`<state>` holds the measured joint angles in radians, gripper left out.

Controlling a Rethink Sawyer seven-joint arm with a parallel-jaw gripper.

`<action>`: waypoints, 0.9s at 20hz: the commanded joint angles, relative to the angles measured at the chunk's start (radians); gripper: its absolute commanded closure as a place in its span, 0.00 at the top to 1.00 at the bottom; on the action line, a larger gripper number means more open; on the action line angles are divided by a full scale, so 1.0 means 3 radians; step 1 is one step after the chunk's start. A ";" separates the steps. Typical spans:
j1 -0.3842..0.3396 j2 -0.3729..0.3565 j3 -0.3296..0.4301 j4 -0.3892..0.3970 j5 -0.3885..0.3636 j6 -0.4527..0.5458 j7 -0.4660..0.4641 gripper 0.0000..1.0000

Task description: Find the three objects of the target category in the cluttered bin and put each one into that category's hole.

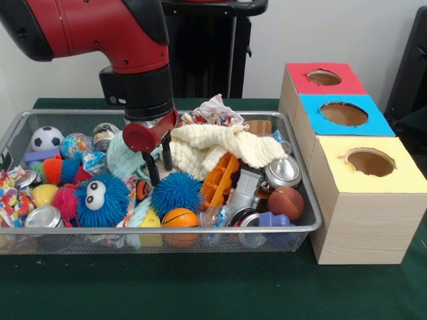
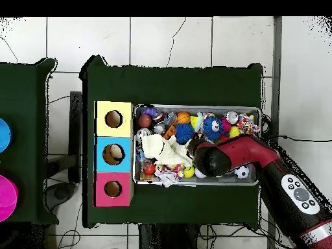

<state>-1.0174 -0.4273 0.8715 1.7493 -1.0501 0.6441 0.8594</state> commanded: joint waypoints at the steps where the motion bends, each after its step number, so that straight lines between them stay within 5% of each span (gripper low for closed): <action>1: -0.0040 0.0250 -0.0011 -0.0038 -0.0167 0.0042 -0.1185 1.00; 18: 0.0093 0.0096 0.0260 -0.0314 0.0293 0.0426 -0.1238 1.00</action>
<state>-1.0210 -0.4083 0.9004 1.7488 -0.9894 0.6447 0.8592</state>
